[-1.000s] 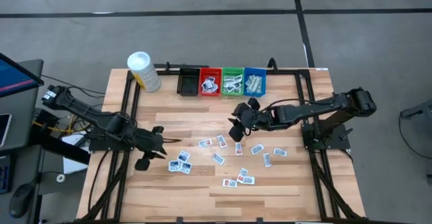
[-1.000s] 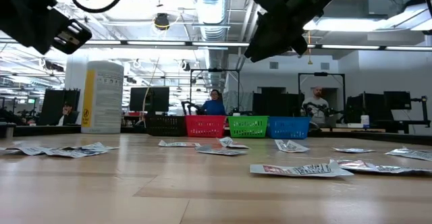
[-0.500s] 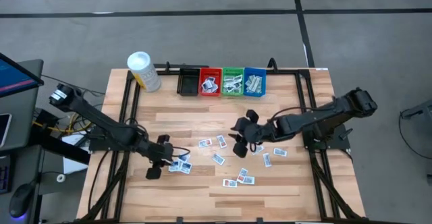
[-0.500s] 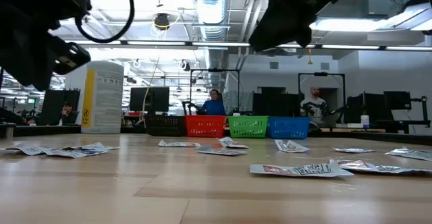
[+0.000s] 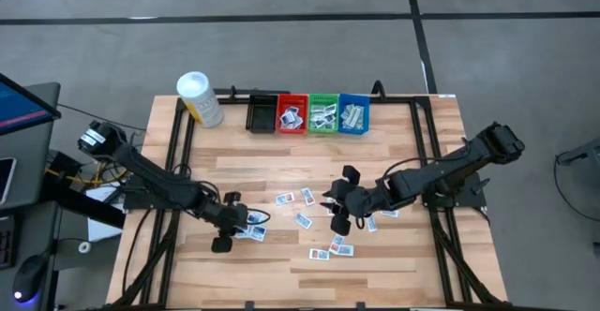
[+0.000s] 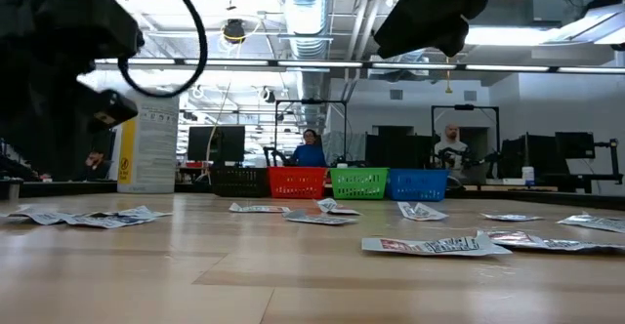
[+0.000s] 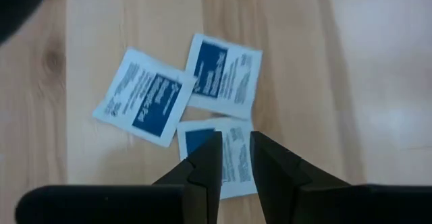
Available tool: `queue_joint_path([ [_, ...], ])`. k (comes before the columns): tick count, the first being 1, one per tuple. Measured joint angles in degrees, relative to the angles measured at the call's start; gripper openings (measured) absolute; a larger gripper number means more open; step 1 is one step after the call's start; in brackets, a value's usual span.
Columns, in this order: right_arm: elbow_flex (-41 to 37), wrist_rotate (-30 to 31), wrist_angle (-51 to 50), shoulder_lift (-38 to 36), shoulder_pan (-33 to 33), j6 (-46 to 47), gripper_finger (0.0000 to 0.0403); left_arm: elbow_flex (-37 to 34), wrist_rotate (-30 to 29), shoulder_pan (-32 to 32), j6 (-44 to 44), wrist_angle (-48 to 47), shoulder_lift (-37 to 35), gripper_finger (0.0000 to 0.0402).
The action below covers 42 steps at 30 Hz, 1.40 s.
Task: Pick & Place First Aid Supplies
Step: Put the bottom left alcohol pad into the red bin
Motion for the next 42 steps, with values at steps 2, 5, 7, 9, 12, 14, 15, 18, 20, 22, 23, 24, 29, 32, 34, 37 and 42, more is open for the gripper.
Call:
queue_joint_path([
  [2, 0.00, 0.00, 0.00, 0.00, 0.03, 0.08, 0.0118, 0.00, -0.01, 0.00, -0.97, -0.05, 1.82, 0.0076],
  [5, 0.00, 0.04, 0.00, 0.00, -0.12, 0.14, 0.0118, 0.00, 0.00, 0.00, -2.69, -0.03, 4.58, 0.0076],
  [7, 0.00, 0.15, 0.00, 0.00, -0.14, 0.14, 0.0118, 0.00, -0.02, 0.00, -3.92, -0.05, 6.50, 0.0076],
  [9, 0.00, 0.16, 0.00, 0.00, -0.29, 0.14, 0.0118, 0.27, -0.24, 0.00, -4.59, 0.65, 8.28, 0.0076],
  [12, 0.00, 0.16, 0.02, 0.00, -0.61, 0.15, 0.0118, 0.48, -0.49, 0.00, -5.48, 1.09, 10.70, 0.0076],
  [14, 0.00, 0.17, 0.00, 0.00, -0.59, 0.14, 0.0118, 0.60, -0.63, 0.00, -5.56, 1.50, 11.47, 0.0076],
  [15, 0.00, 0.20, 0.00, 0.00, -0.62, 0.14, 0.0118, 0.59, -0.66, -0.02, -5.56, 1.48, 11.53, 0.0076],
  [18, 0.00, 0.20, -0.10, 0.00, -0.57, 0.14, 0.0118, 0.49, -0.64, -0.04, -5.44, 1.15, 11.27, 0.0061],
  [20, 0.00, 0.28, -0.09, 0.00, -0.58, 0.14, 0.0118, 0.37, -0.66, 0.00, -5.34, 0.96, 11.00, 0.0041],
  [22, 0.00, 0.40, -0.11, 0.00, -0.58, 0.14, 0.0118, 0.31, -0.72, 0.00, -5.34, 0.77, 10.83, 0.0015],
  [23, 0.00, 0.42, -0.11, 0.00, -0.58, 0.14, 0.0118, 0.28, -0.73, 0.00, -5.34, 0.76, 10.81, 0.0009],
  [24, 0.00, 0.42, -0.11, 0.00, -0.58, 0.14, 0.0118, 0.26, -0.72, 0.00, -5.31, 0.74, 10.72, 0.0006],
  [29, 0.00, 0.44, -0.11, 0.00, -0.58, 0.14, 0.0118, -0.13, 0.12, -0.02, -5.12, 0.19, 8.42, 0.0005],
  [32, 0.00, 0.44, -0.11, 0.00, -0.58, 0.14, 0.0118, -0.57, 0.46, -0.07, -5.12, -1.16, 5.39, 0.0004],
  [34, 0.00, 0.44, -0.11, 0.00, -0.58, 0.12, 0.0118, -0.66, 0.12, -0.07, -5.12, -0.90, 3.36, 0.0004],
  [37, 0.00, 0.65, -0.11, 0.00, -0.60, 0.12, 0.0118, -0.83, -0.26, -0.06, -5.12, 0.07, 0.62, 0.0005],
  [42, 0.00, 0.66, -0.02, 0.00, -0.60, 0.12, 0.0118, -1.13, -1.38, -0.06, -5.15, 0.48, -1.98, 0.0006],
])
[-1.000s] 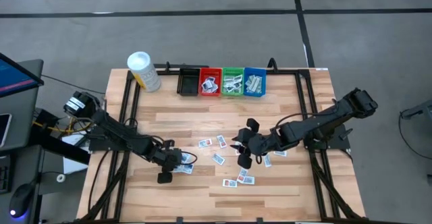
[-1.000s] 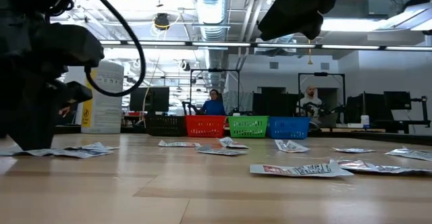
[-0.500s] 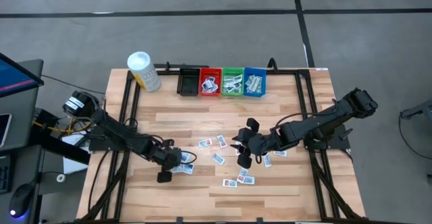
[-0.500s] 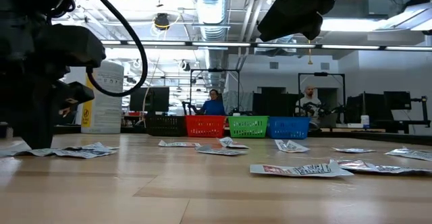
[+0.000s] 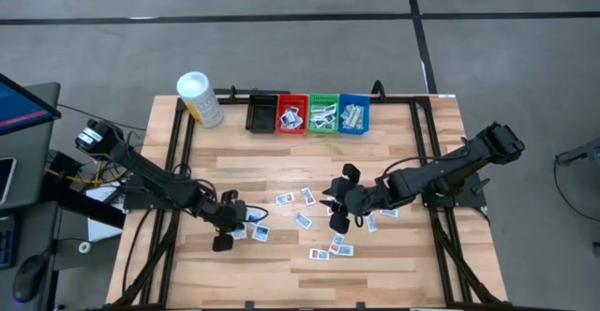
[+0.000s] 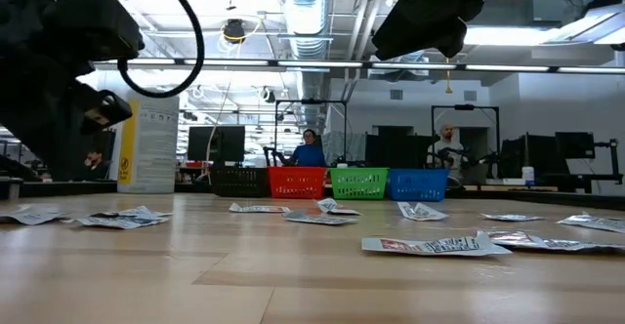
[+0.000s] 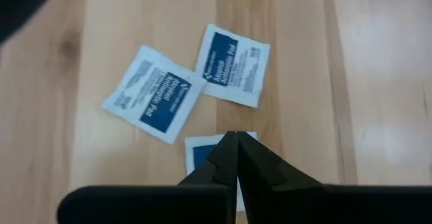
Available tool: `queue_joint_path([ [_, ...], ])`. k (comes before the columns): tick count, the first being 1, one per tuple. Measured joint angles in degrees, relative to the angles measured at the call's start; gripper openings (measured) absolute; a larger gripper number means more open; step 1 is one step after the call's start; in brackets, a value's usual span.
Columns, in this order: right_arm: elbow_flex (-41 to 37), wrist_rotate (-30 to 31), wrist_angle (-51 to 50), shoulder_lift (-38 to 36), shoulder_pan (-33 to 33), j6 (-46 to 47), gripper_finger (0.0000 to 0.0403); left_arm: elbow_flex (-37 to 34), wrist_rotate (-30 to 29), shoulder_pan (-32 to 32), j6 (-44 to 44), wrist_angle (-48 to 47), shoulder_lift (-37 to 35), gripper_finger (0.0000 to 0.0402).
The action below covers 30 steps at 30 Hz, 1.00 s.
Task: Pick & Place First Aid Supplies
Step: Put the bottom left alcohol pad into the red bin
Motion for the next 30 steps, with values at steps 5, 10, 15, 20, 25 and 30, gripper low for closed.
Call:
queue_joint_path([
  [5, 0.00, 0.15, 0.04, 0.02, 0.02, 0.02, 0.0118, -1.73, -2.29, 0.06, -2.72, 0.05, -0.35, 0.0018],
  [10, 0.00, 0.17, 0.07, 0.02, 0.02, 0.02, 0.0118, -4.87, -2.51, 0.06, -6.66, 0.09, -0.37, 0.0052],
  [15, 0.00, 0.17, 0.09, 0.02, 0.02, 0.02, 0.0118, -7.20, -2.66, 0.06, -9.05, 1.08, -0.52, 0.0087],
  [20, 0.00, 0.82, 0.07, 0.02, 0.02, 0.02, 0.0118, -8.50, -2.63, 0.06, -10.64, 2.24, -0.63, 0.0099],
  [25, 0.00, 1.27, 0.09, 0.02, -0.13, 0.02, 0.0118, -8.67, -3.38, -0.63, -8.98, 4.13, -0.59, 0.0098],
  [30, 0.00, 1.27, 0.09, 0.02, -0.35, 0.02, 0.0118, -8.77, -7.78, -2.92, -5.05, 5.32, -0.15, 0.0103],
])
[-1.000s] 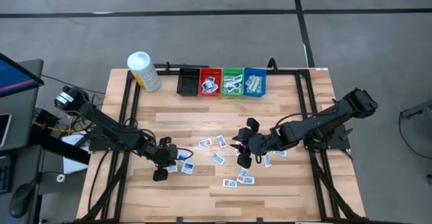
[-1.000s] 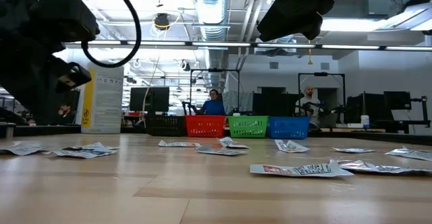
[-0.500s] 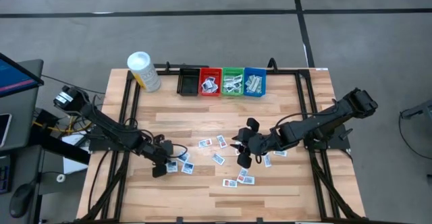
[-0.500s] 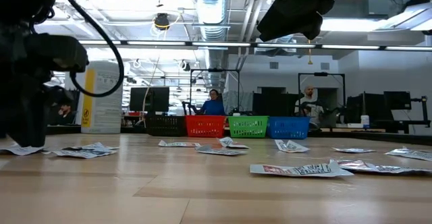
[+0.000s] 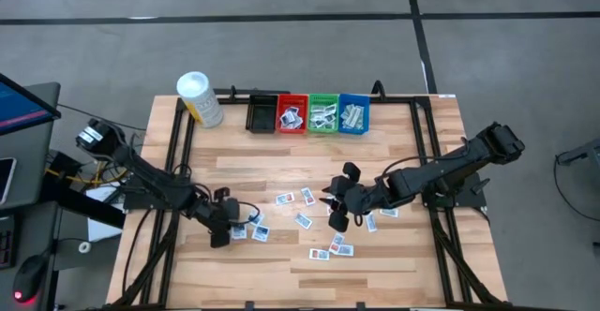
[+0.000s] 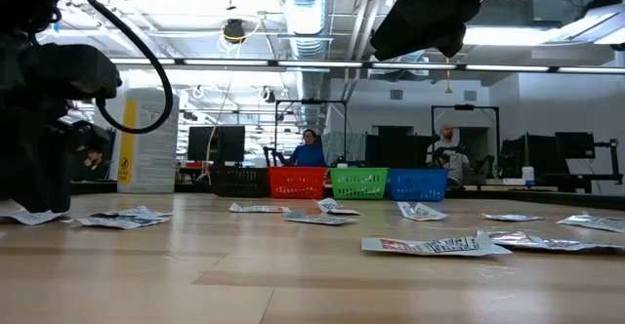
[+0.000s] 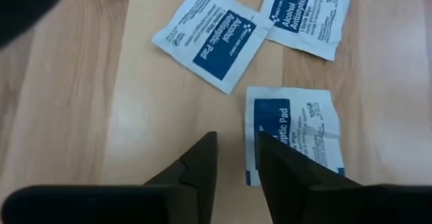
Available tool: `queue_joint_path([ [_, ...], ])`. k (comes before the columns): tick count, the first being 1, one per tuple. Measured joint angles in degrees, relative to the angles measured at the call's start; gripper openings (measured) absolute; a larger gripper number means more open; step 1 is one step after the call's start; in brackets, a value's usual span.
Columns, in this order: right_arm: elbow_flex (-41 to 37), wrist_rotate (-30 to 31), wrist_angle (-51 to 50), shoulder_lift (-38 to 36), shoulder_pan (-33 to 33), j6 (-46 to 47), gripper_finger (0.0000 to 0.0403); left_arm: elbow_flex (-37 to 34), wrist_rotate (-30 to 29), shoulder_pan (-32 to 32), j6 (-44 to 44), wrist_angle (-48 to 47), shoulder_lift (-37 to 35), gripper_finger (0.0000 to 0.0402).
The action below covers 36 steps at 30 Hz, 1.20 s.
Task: Pick & Place First Aid Supplies
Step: Put the bottom left alcohol pad into the red bin
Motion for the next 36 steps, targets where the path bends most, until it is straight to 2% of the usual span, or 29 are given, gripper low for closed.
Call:
queue_joint_path([
  [4, 0.00, 0.20, 0.00, 0.00, 0.00, 0.00, 0.0118, 0.14, -3.02, -1.03, 1.62, 0.87, 2.13, 0.0108],
  [9, 0.00, 0.22, 0.00, 0.00, 0.00, 0.00, 0.0118, 0.52, -4.79, -1.58, 1.60, 3.07, 6.71, 0.0106],
  [14, 0.00, 0.26, 0.00, 0.00, 0.00, 0.02, 0.0118, 0.48, -5.51, -1.85, 1.69, 6.06, 8.36, 0.0101],
  [18, 0.00, 0.48, 0.00, 0.00, 0.00, 0.02, 0.0118, 0.39, -5.24, -1.85, 1.72, 6.35, 8.30, 0.0077],
  [24, 0.00, 1.11, -0.02, 0.00, -0.04, 0.02, 0.0118, 0.37, -5.09, -1.81, 1.69, 6.40, 8.30, 0.0008],
  [29, 0.00, 1.11, -0.02, 0.00, -0.04, 0.02, 0.0118, 0.15, -5.99, -1.84, 2.13, 6.70, 7.68, 0.0004],
  [36, 0.00, 1.11, -0.02, 0.00, -0.03, 0.02, 0.0118, -0.38, -7.94, -1.81, 5.67, 6.97, 1.76, 0.0004],
])
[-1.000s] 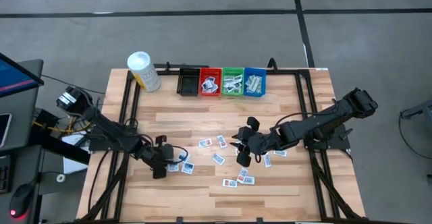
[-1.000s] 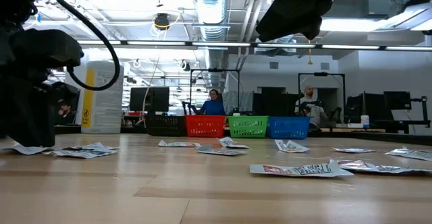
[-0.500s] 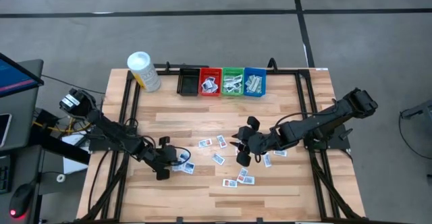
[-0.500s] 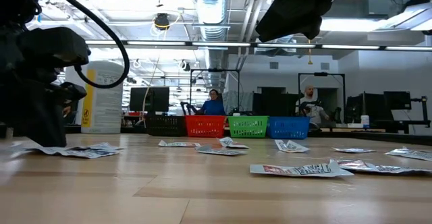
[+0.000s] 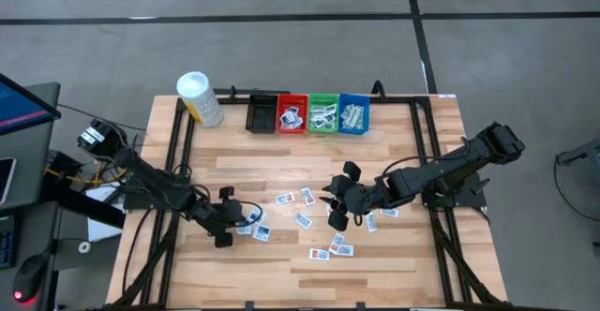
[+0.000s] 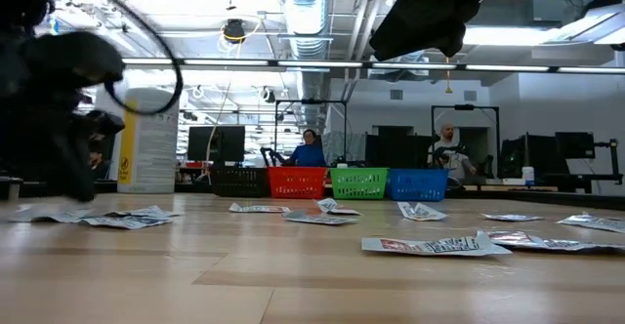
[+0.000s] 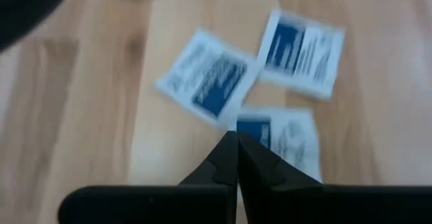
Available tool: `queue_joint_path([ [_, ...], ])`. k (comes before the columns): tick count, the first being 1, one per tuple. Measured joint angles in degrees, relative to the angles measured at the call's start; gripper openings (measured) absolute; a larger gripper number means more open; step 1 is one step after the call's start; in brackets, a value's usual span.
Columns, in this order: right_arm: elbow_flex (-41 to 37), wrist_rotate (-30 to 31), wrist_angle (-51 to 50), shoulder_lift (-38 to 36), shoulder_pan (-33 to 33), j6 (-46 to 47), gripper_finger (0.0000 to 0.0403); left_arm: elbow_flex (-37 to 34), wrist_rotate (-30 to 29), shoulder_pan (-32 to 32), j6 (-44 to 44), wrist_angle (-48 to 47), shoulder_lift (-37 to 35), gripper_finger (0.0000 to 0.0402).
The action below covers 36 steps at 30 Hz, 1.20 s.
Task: Pick & Place First Aid Supplies
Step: Put the bottom left alcohol pad into the red bin
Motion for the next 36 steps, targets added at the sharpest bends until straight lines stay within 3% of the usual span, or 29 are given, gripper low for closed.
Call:
queue_joint_path([
  [13, 0.00, 0.09, 0.00, 0.00, 0.03, 1.36, 0.0118, 0.25, 0.40, -0.02, 0.81, 2.58, -2.05, 0.0020],
  [20, 0.00, 0.11, 0.00, 0.00, 0.03, 1.51, 0.0118, 0.32, 0.17, 0.01, 3.54, 3.05, -0.28, 0.0091],
  [28, 0.00, 0.11, 0.01, 0.00, 0.03, 2.29, 0.0118, 0.67, -0.65, -0.02, 3.23, 5.00, 6.54, 0.0162],
  [32, 0.00, 0.11, 0.00, 0.00, 0.03, 2.90, 0.0118, 0.78, -1.07, -0.02, 2.11, 5.84, 9.06, 0.0167],
  [36, 0.00, 0.09, 0.00, 0.00, 0.03, 2.99, 0.0118, 0.84, -0.59, -0.02, 1.75, 6.24, 9.87, 0.0147],
])
